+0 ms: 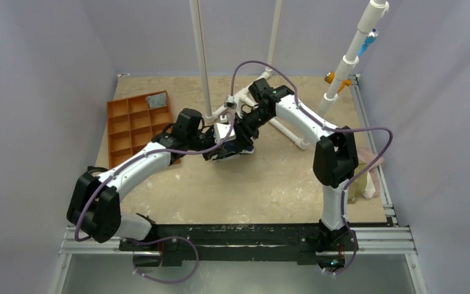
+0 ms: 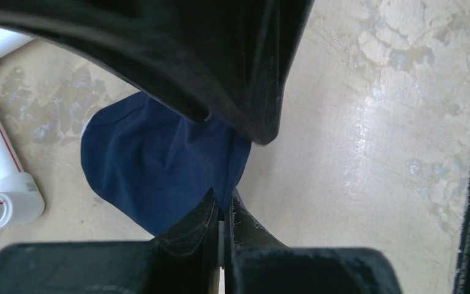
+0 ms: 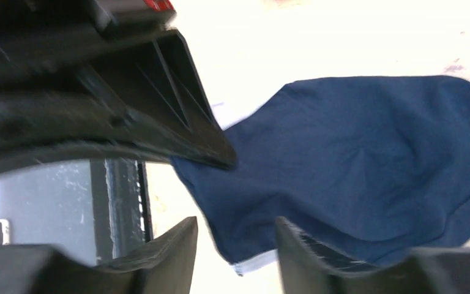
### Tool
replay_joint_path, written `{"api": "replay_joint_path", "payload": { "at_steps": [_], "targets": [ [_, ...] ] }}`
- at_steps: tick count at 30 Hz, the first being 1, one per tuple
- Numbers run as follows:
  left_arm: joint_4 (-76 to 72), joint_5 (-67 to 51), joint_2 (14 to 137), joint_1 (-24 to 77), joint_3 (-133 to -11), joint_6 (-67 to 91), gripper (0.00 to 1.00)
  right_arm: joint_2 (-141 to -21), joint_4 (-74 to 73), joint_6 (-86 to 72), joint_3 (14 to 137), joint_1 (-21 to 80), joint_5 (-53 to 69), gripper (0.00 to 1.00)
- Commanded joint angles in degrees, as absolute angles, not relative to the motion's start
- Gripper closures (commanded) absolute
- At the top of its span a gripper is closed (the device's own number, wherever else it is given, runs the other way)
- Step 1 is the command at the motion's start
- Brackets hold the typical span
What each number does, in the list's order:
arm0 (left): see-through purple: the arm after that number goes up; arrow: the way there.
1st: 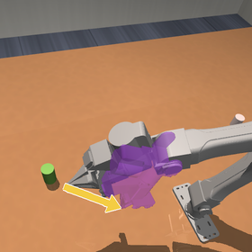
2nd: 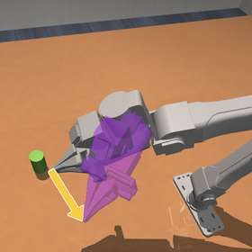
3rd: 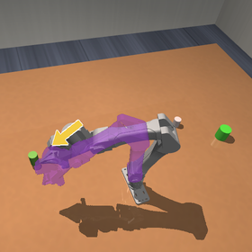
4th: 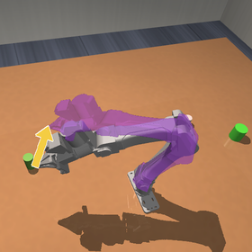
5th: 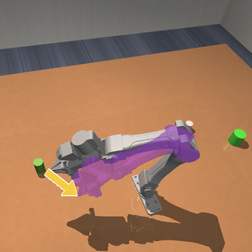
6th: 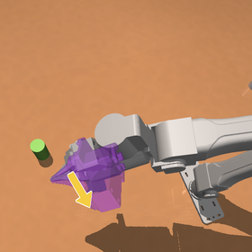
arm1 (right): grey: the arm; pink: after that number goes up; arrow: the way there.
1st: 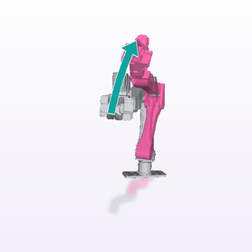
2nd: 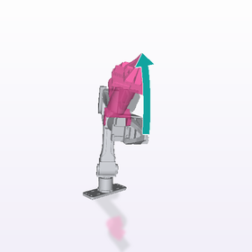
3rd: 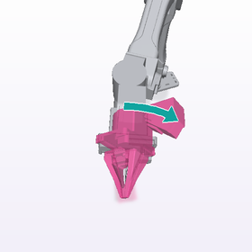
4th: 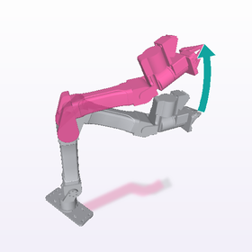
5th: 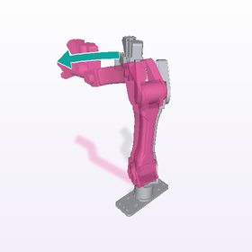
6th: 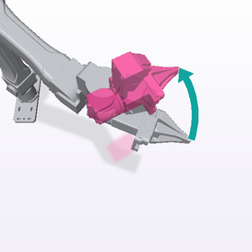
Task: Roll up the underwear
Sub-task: Flatten out the underwear at the center of the board.
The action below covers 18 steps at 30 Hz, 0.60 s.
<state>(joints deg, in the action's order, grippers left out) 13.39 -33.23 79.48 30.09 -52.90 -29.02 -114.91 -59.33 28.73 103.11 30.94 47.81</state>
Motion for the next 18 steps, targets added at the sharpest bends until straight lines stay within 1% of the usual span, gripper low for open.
{"api": "replay_joint_path", "payload": {
  "at_steps": [1,2,5,9,18],
  "targets": [
    [20.9,-35.4,76.4,30.3,-60.0,-24.6,1.00,-110.2,-59.3,31.2,100.7,26.8,53.2,0.36],
    [22.4,-36.1,75.8,30.2,-61.0,-22.9,1.00,-109.3,-59.4,31.9,100.1,26.3,54.0,0.31],
    [28.4,-37.5,75.2,30.2,-65.0,-18.1,1.00,-105.9,-58.7,33.8,97.8,25.5,55.4,0.26],
    [34.1,-38.1,75.6,30.2,-68.6,-15.3,1.00,-102.4,-56.7,34.1,96.0,25.5,56.0,0.25],
    [35.7,-38.1,76.8,30.2,-70.1,-13.7,1.00,-102.0,-55.9,35.4,94.9,26.1,57.5,0.24]
  ]
}}
